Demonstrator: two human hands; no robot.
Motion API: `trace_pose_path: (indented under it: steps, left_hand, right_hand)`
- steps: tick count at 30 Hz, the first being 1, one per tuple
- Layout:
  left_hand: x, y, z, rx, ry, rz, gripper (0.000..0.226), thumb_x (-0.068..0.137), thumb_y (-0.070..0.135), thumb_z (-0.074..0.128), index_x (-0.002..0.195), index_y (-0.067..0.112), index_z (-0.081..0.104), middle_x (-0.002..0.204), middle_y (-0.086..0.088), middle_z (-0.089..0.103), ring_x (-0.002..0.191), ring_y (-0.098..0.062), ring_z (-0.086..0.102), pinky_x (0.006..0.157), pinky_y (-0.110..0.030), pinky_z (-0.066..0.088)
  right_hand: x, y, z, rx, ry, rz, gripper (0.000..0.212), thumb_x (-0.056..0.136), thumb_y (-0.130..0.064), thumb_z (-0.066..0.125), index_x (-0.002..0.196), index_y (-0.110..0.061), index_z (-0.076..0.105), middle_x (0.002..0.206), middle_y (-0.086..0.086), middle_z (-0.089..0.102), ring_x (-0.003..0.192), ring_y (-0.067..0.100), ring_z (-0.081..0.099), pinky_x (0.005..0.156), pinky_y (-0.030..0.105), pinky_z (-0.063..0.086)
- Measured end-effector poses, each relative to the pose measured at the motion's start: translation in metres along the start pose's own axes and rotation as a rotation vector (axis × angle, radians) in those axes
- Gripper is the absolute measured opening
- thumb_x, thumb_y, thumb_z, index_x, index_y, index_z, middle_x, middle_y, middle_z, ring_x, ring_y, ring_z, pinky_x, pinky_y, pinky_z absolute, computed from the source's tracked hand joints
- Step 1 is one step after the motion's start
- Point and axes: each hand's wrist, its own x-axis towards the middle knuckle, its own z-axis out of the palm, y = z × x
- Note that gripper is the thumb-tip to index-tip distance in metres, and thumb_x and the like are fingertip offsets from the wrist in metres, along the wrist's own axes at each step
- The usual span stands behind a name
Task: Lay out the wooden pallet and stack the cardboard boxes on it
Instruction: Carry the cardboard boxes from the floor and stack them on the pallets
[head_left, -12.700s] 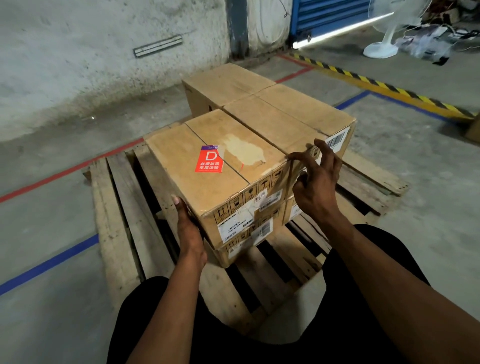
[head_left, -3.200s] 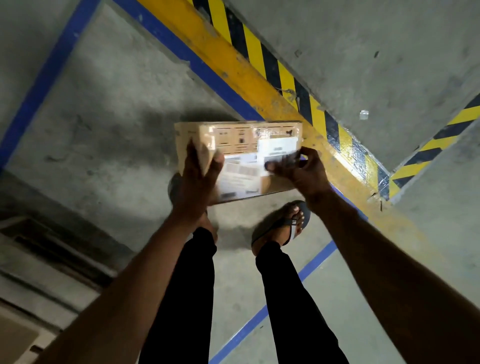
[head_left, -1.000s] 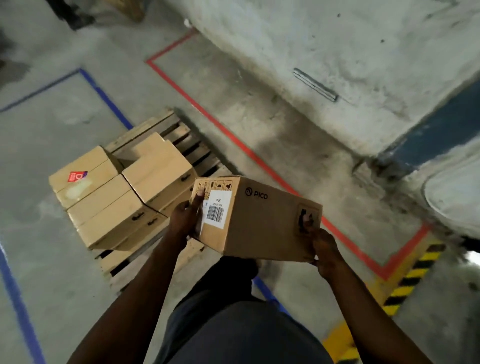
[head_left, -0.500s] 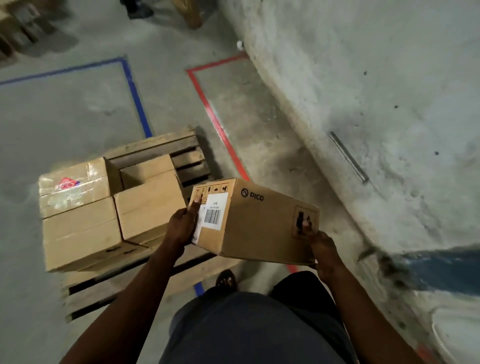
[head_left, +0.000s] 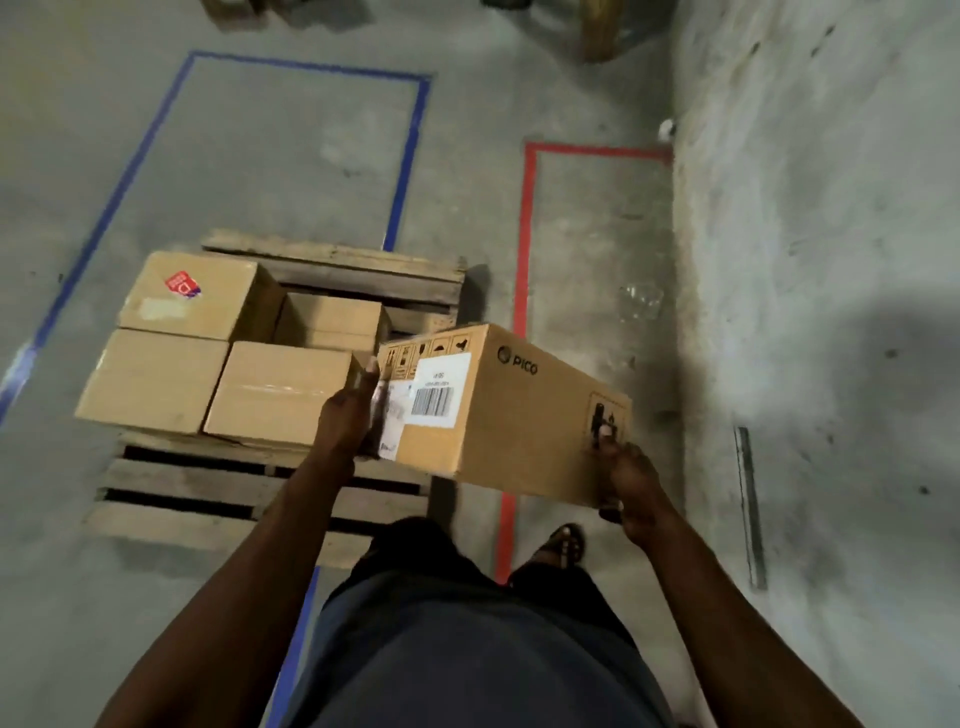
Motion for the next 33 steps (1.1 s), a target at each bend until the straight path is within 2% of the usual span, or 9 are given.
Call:
trace_pose_path:
  steps: [2,5,8,10,15,19,24,30,33]
  left_hand:
    - [0.0,0.018,0.012,-0.077,0.051,-0.027,0.064,0.096,0.075,0.05,0.101,0.014,0.068,0.113,-0.015,0.072,0.091,-0.03,0.071,0.085,-0.051,0.062]
    - [-0.001,0.04,0.021,-0.197,0.125,-0.062,0.064,0.091,0.083,0.047,0.086,0.021,0.063,0.106,-0.017,0.073,0.099,-0.041,0.073,0.09,-0.063,0.06]
    - [0.012,0.052,0.022,-0.316,0.167,-0.099,0.069,0.088,0.088,0.044,0.088,0.023,0.065,0.102,-0.015,0.075,0.095,-0.039,0.074,0.092,-0.061,0.06]
    - [0.031,0.057,0.019,-0.404,0.17,-0.115,0.087,0.073,0.101,0.043,0.09,0.021,0.072,0.097,-0.016,0.079,0.092,-0.04,0.077,0.093,-0.061,0.06]
    - [0.097,0.067,0.011,-0.632,0.046,-0.198,0.114,0.051,0.106,0.059,0.123,0.018,0.074,0.113,-0.017,0.079,0.105,-0.041,0.076,0.105,-0.062,0.053]
    - [0.131,0.107,-0.008,-0.712,0.134,-0.22,0.121,0.038,0.107,0.062,0.118,0.016,0.074,0.104,-0.015,0.081,0.098,-0.037,0.078,0.099,-0.055,0.059]
    - [0.177,0.136,-0.047,-0.754,0.233,-0.242,0.109,0.053,0.106,0.058,0.115,0.019,0.076,0.109,-0.015,0.08,0.098,-0.038,0.078,0.098,-0.057,0.059]
    - [0.214,0.158,-0.066,-0.882,0.326,-0.268,0.103,0.052,0.105,0.059,0.114,0.024,0.078,0.108,-0.015,0.08,0.103,-0.039,0.077,0.104,-0.059,0.055]
    - [0.222,0.177,-0.061,-0.958,0.371,-0.265,0.087,0.08,0.093,0.046,0.118,0.021,0.077,0.106,-0.015,0.081,0.09,-0.033,0.079,0.083,-0.045,0.065]
  right_hand:
    - [0.029,-0.038,-0.017,-0.058,-0.036,0.038,0.035,0.099,-0.062,0.056,0.117,-0.032,0.057,0.112,-0.009,0.06,0.103,0.023,0.055,0.097,0.056,0.049]
    - [0.071,-0.095,-0.019,-0.127,-0.127,0.014,0.032,0.097,-0.065,0.056,0.114,-0.038,0.058,0.126,-0.001,0.058,0.117,0.032,0.054,0.101,0.065,0.049]
    - [0.106,-0.138,0.001,-0.214,-0.184,-0.036,0.036,0.098,-0.063,0.056,0.121,-0.035,0.059,0.129,0.0,0.06,0.12,0.034,0.055,0.097,0.061,0.052]
    - [0.131,-0.165,0.023,-0.276,-0.216,-0.058,0.038,0.098,-0.061,0.056,0.122,-0.031,0.061,0.127,0.002,0.063,0.118,0.034,0.057,0.087,0.051,0.053]
    - [0.193,-0.233,0.089,-0.412,-0.269,-0.098,0.035,0.1,-0.059,0.056,0.109,-0.026,0.061,0.11,0.004,0.063,0.099,0.029,0.058,0.085,0.049,0.049]
    - [0.231,-0.286,0.158,-0.488,-0.296,-0.098,0.047,0.099,-0.064,0.053,0.121,-0.022,0.058,0.11,0.004,0.064,0.096,0.029,0.059,0.08,0.043,0.048]
    - [0.268,-0.353,0.247,-0.608,-0.392,-0.168,0.051,0.093,-0.073,0.053,0.115,-0.027,0.06,0.099,0.002,0.06,0.079,0.023,0.056,0.069,0.032,0.043]
    - [0.304,-0.409,0.339,-0.745,-0.55,-0.242,0.034,0.103,-0.058,0.051,0.1,-0.026,0.064,0.093,-0.001,0.065,0.08,0.021,0.06,0.066,0.029,0.045]
    - [0.328,-0.423,0.376,-0.8,-0.665,-0.265,0.036,0.102,-0.06,0.049,0.103,-0.03,0.069,0.108,0.003,0.072,0.092,0.023,0.066,0.077,0.038,0.053]
